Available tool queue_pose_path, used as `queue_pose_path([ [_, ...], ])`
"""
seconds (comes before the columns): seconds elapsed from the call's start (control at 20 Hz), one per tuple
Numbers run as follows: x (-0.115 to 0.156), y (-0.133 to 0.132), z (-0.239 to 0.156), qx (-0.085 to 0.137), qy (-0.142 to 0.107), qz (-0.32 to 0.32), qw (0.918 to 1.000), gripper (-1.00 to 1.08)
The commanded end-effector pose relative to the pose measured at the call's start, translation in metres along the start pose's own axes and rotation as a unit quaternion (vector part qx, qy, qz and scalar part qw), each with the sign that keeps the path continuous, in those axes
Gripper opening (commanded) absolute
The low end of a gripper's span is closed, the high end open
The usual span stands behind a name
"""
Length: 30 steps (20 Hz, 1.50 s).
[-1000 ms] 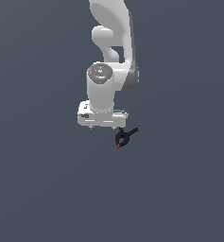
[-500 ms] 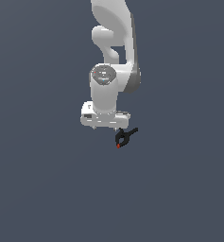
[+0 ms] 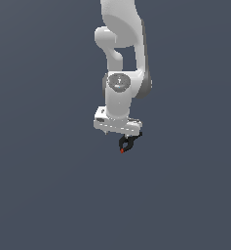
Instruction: Pick up the object and move it to a goal position.
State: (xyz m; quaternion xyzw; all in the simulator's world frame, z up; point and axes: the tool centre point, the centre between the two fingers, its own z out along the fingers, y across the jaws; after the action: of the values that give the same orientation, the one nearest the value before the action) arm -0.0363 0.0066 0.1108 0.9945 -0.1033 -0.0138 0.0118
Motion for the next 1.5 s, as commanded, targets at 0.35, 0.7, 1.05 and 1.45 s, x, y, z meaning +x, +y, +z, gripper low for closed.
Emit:
queue_pose_path([
  [0.35,-0.024,-0.039,0.027,0.010,0.007,0.085,0.9963,1.00],
  [0.7,-0.035,-0.053,0.038,0.014,0.010,0.121,0.9925,1.00],
  [1.05,-0.038,-0.056,0.041,0.014,0.010,0.128,0.9916,1.00],
  [1.45,-0.038,-0.057,0.062,0.015,0.010,0.129,0.9914,1.00],
])
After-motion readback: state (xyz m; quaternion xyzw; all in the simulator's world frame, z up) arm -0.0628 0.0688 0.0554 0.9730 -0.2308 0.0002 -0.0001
